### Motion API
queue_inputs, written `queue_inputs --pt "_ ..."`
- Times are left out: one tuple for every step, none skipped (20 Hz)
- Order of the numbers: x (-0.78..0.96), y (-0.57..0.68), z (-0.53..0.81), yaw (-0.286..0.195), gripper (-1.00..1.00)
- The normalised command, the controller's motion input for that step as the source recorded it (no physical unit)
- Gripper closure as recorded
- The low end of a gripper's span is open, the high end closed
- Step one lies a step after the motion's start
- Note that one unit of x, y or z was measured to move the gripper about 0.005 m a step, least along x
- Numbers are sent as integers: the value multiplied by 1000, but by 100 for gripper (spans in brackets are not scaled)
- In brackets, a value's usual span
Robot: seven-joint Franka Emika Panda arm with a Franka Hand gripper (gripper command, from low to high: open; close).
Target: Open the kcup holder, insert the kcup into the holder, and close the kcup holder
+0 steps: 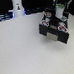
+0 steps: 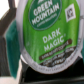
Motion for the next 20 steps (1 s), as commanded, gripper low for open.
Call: queue_inputs --pt "-188 8 -190 52 100" --pt "-187 13 -202 48 100" --pt "-224 -5 -246 57 100" --pt "-188 -14 -253 49 100" --pt "-168 -16 -247 47 100" --pt "-155 -31 -254 41 100" --pt "-131 -56 -257 37 100" --pt "-121 -85 -229 24 100" --pt "-121 -104 -241 23 100" --pt "-107 -83 -214 20 100" --pt "-128 -85 -230 21 100" --pt "-115 -58 -220 21 100" --pt "-145 -121 -54 5 100" --pt "-101 -97 -21 -3 100" --pt "-74 -58 -28 -1 100" --pt "-43 -56 -11 -5 100" --pt "-36 -53 -4 -3 100" --pt "-37 -28 0 -1 100" --pt "-73 -27 -5 -1 100" --pt "-157 -99 28 -3 100"
